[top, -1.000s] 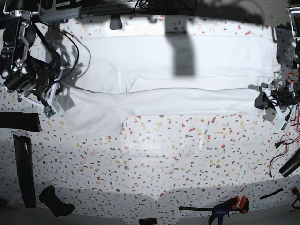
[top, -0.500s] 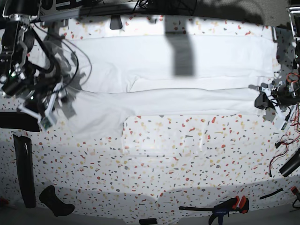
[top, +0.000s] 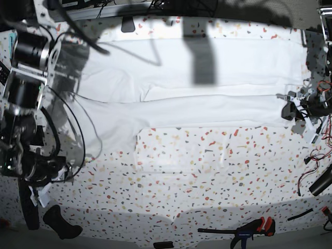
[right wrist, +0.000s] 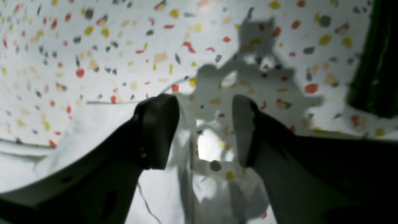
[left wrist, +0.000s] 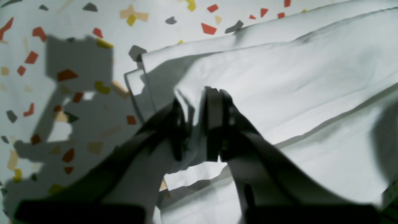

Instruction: Fold the T-shirt properly

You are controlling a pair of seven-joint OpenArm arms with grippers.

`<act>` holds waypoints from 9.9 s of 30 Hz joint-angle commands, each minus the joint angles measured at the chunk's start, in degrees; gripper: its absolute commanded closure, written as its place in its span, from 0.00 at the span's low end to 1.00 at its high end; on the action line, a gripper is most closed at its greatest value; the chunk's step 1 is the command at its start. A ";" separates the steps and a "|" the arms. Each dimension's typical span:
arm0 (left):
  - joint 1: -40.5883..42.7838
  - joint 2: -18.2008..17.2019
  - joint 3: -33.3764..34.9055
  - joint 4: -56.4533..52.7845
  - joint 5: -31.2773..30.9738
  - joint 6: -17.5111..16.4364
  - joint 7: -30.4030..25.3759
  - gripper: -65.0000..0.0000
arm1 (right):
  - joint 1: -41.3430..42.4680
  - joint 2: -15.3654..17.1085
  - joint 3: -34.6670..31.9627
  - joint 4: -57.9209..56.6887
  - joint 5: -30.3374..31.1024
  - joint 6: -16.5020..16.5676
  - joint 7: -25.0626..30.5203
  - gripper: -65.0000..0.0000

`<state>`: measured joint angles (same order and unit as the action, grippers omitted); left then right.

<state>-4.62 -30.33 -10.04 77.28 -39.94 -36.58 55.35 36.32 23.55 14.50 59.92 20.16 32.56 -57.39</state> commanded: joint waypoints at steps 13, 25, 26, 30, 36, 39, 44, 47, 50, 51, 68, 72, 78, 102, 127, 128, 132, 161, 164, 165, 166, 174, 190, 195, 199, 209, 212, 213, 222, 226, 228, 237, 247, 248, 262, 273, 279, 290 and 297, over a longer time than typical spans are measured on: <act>-0.94 -1.27 -0.46 1.01 -0.70 -0.26 -0.96 0.84 | 5.38 0.39 0.11 -21.03 1.84 5.53 3.89 0.52; -0.92 -1.11 -0.46 0.98 -3.19 -0.28 -0.46 0.84 | 5.40 -5.79 0.11 -21.03 0.70 6.97 4.55 0.52; -0.94 -1.11 -0.46 0.98 -3.19 -0.28 -0.46 0.84 | 5.40 -5.99 0.11 -21.03 -0.11 6.95 4.57 0.52; -0.94 -1.11 -0.46 0.98 -3.19 -0.28 -0.46 0.84 | 5.42 -5.95 0.11 -21.03 -0.46 6.93 3.89 0.74; -0.94 -1.11 -0.46 0.98 -3.19 -0.28 -0.50 0.84 | 5.40 -5.77 0.11 -20.06 2.49 7.44 -0.76 1.00; -0.94 -1.11 -0.46 0.98 -3.19 -0.28 -0.50 0.84 | 5.38 -5.77 0.11 -17.66 10.47 7.44 -6.93 1.00; -0.94 -1.11 -0.46 0.98 -3.21 -0.28 -0.50 0.84 | 2.21 -5.77 0.11 -8.92 15.15 7.44 -8.28 1.00; -0.94 -1.11 -0.46 0.98 -3.21 -0.28 -0.90 0.84 | -2.75 -5.49 -0.26 -1.29 17.55 7.44 -8.28 1.00; -0.94 -1.11 -0.46 0.98 -3.26 -0.28 -0.96 0.84 | -9.46 -4.81 -2.01 7.37 18.51 7.44 -8.31 1.00; -0.92 -1.11 -0.46 1.01 -3.26 -0.28 -0.94 0.84 | -11.96 -4.44 -2.71 10.51 18.60 7.44 -8.35 1.00; -0.90 -1.14 -0.46 0.98 -9.70 -3.42 3.43 0.85 | -51.36 6.14 -2.23 61.94 17.64 7.44 -10.10 1.00; -0.46 -1.18 -0.46 1.01 -9.73 -3.42 3.50 0.85 | -56.02 6.14 -0.72 62.12 10.25 7.44 -7.17 1.00; 1.66 -1.33 -0.48 1.05 -15.23 -3.42 3.37 0.93 | -60.43 6.12 -0.57 62.10 -3.30 7.44 2.10 1.00; 10.62 -8.98 -0.48 14.21 -24.90 -3.42 7.48 1.00 | -60.65 6.10 -0.57 62.10 -4.17 7.44 2.32 1.00; 24.00 -10.01 -0.48 23.04 -0.57 -3.42 -1.49 1.00 | -60.67 7.56 -0.59 62.05 -6.67 7.44 3.41 1.00; 23.98 -10.01 -0.48 23.04 -0.57 -3.42 -1.90 0.95 | -60.67 7.56 -0.57 62.05 -6.64 7.44 3.41 1.00; 24.00 -10.01 -0.48 23.04 -0.55 -3.42 -3.13 0.76 | -60.67 7.56 -0.57 62.05 -6.51 7.44 3.41 1.00; 30.27 -10.05 -0.46 23.10 -7.98 -3.42 4.59 0.88 | -60.67 7.58 -0.57 62.05 -6.51 7.44 3.21 1.00; 31.32 -10.03 -0.46 23.10 -7.87 -3.42 4.61 0.92 | -60.67 7.58 -0.57 62.05 -6.51 7.44 3.19 1.00; 31.32 -10.03 -0.46 23.10 -7.85 -3.42 4.63 0.92 | -60.70 7.61 -0.57 62.05 -6.49 7.44 3.17 1.00; 31.28 -10.03 -0.46 23.10 -7.45 -3.42 4.61 0.92 | -60.89 7.80 -0.57 62.05 -6.49 7.44 3.19 1.00; 31.45 -10.01 -0.46 23.10 0.07 -3.42 4.63 0.92 | -64.87 12.07 -0.57 62.05 -8.37 7.44 2.49 1.00; 31.45 -9.99 -0.46 23.10 -0.17 -3.42 6.75 0.92 | -65.81 12.33 -0.57 62.05 -7.52 7.44 7.82 1.00; 31.43 -9.99 -0.46 23.10 -0.52 -3.42 6.75 0.92 | -65.51 12.33 -0.57 62.05 -7.56 6.54 9.73 1.00; 31.45 -9.99 -0.46 23.10 -1.68 -3.42 6.75 0.92 | -64.15 12.33 -0.57 62.05 -7.63 2.43 12.07 1.00; 31.45 -10.01 -0.46 23.10 -1.44 -3.42 6.82 0.92 | -63.30 12.33 -0.57 62.05 -13.42 2.21 11.10 0.57; 31.45 -10.01 -0.46 23.10 -1.44 -3.42 6.82 0.92 | -63.08 12.33 -0.57 62.05 -21.55 -4.02 11.04 0.57; 31.45 -10.01 -0.46 23.10 -1.44 -3.42 6.88 0.92 | -62.99 12.33 -0.57 62.05 -23.98 -6.64 10.95 0.57; 31.43 -10.01 -0.46 23.10 -1.42 -3.42 10.67 0.92 | -62.99 12.33 -0.57 62.23 -27.61 -12.22 8.98 0.57; 31.45 -10.01 -0.46 23.10 -1.44 -3.42 10.64 0.92 | -63.01 12.31 -0.57 64.37 -14.67 -10.71 11.63 0.57; 31.45 -10.01 -0.46 23.10 -1.44 -3.42 10.64 0.92 | -63.01 12.31 -0.57 65.26 -6.03 -7.50 12.79 0.57; 31.45 -9.99 -0.46 23.10 -1.49 -3.42 10.62 0.92 | -64.02 7.50 -0.57 62.86 2.56 -1.73 12.11 0.57; 31.45 -9.97 -0.46 23.10 -1.64 -3.42 10.58 0.92 | -72.08 3.58 -0.59 58.38 -5.01 1.73 14.03 0.57; 31.45 -9.97 -0.46 23.10 -1.64 -3.42 10.60 0.92 | -72.06 3.58 -0.57 56.81 -5.03 1.73 14.27 0.57; 31.45 -9.99 -0.46 23.10 -1.62 -3.42 10.21 0.92 | -70.31 3.61 -0.57 45.75 2.19 7.44 18.62 0.57; 31.39 -10.01 -0.48 23.12 -1.68 -3.42 9.75 0.92 | -70.27 3.61 -0.24 64.24 5.75 7.44 15.69 0.57; 31.26 -10.03 -0.48 26.36 -2.25 -3.42 8.94 0.92 | -67.84 3.48 0.02 64.04 5.49 6.05 15.43 0.57; 31.28 -8.33 -0.48 39.54 -1.31 1.27 1.31 0.92 | -61.90 -6.86 0.00 49.83 -3.15 2.99 16.20 0.57; 31.28 3.19 -0.42 39.26 4.37 1.05 -5.79 0.92 | -61.37 -6.73 0.11 46.12 -3.72 2.99 17.49 0.57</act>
<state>26.59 -26.33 -10.13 115.83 -35.16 -35.38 50.89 -25.21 16.32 14.28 105.51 16.40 35.38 -40.45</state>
